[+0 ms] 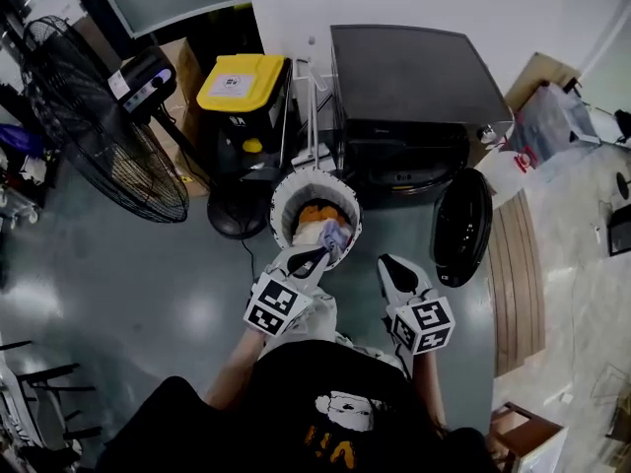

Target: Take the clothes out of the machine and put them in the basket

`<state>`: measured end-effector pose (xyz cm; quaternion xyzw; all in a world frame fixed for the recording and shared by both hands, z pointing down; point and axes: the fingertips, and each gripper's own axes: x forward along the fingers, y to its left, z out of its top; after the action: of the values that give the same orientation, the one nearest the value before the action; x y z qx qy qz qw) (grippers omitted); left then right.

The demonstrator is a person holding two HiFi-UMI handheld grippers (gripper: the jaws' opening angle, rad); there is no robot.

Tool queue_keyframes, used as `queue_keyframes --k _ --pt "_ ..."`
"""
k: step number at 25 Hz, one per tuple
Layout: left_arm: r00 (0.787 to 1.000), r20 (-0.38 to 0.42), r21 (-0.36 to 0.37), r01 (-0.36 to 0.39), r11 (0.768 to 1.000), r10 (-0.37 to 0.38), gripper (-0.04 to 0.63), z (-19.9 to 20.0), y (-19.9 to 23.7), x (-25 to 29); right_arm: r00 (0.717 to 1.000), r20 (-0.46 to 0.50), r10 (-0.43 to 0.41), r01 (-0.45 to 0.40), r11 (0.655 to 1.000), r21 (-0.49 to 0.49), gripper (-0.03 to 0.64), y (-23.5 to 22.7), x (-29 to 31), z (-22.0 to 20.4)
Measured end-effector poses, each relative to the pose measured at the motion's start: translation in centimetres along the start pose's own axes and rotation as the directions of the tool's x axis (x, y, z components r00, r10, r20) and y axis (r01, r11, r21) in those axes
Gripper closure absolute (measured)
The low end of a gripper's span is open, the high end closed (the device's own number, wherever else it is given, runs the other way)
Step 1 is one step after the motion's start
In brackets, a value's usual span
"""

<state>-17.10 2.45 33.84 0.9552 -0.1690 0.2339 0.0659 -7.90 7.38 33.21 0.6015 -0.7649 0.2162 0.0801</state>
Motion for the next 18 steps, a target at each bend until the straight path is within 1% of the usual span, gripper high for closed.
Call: queue_keyframes --k 4,7,18 --pt "1.000 0.019 0.004 0.008 1.000 -0.009 0.594 0.7 -2.6 -1.3 0.999 0.043 0.003 -0.002 1.000 -0.017 0.589 1.2 -2.1 0.3" --pt "0.999 0.017 0.014 0.030 0.999 -0.030 0.594 0.5 -4.7 -2.2 0.998 0.067 -0.001 0.004 0.999 -0.036 0.595 2.1 -3.7 0.3" --pt "0.996 0.054 0.089 0.063 0.994 -0.068 0.594 0.9 -9.8 -5.0 0.994 0.109 0.003 0.008 0.995 -0.102 0.595 5.3 -8.2 0.1"
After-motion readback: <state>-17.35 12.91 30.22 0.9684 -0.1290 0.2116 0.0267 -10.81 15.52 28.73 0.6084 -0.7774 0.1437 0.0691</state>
